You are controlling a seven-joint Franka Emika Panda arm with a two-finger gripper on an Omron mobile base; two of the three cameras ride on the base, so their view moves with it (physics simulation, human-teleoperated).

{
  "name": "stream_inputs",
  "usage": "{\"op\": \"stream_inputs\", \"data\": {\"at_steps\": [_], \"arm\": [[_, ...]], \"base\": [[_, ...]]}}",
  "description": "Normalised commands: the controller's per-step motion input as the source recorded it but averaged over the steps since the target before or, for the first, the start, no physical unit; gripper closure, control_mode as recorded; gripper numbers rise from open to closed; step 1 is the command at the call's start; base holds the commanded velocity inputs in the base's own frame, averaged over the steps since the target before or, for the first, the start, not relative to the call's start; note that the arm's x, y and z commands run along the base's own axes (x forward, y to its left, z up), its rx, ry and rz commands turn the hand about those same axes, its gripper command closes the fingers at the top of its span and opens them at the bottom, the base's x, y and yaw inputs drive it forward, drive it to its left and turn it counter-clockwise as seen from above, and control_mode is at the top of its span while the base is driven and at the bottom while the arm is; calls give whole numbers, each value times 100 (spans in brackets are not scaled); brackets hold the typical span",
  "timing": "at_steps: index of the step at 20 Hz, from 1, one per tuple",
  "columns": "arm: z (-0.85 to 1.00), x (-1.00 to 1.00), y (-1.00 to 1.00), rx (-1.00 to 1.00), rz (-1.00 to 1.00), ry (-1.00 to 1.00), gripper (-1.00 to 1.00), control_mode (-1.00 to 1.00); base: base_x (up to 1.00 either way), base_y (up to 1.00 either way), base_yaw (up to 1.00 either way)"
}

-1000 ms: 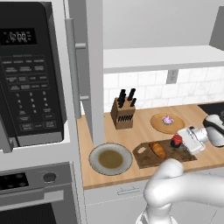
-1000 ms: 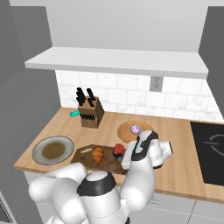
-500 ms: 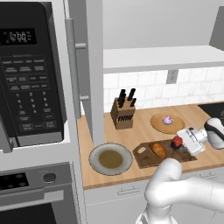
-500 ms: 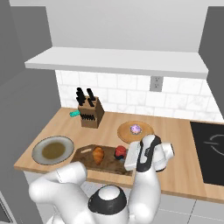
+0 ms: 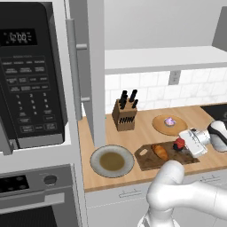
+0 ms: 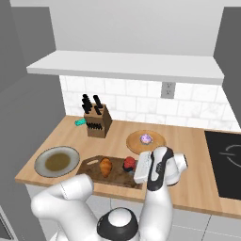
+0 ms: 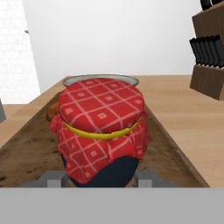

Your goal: From the different types of pastries on the counter, select a croissant and place it on the cutting board. Then retrieve a jar of jam from the cabinet and place it alongside the croissant on the cutting board.

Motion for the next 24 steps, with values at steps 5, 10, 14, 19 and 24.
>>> {"op": "stream_inputs", "data": {"at_steps": [5, 10, 14, 19, 24], "arm": [[-1, 0, 0, 0, 0, 0, -100, -100], [0, -1, -4, 0, 0, 0, -100, -100], [0, -9, -23, 1, 0, 0, -100, -100], [7, -1, -72, 9, 0, -2, -100, -100], [56, -31, -27, 6, 0, -15, -100, -100]], "base": [[0, 0, 0], [0, 0, 0], [0, 0, 0], [0, 0, 0], [0, 0, 0]]}}
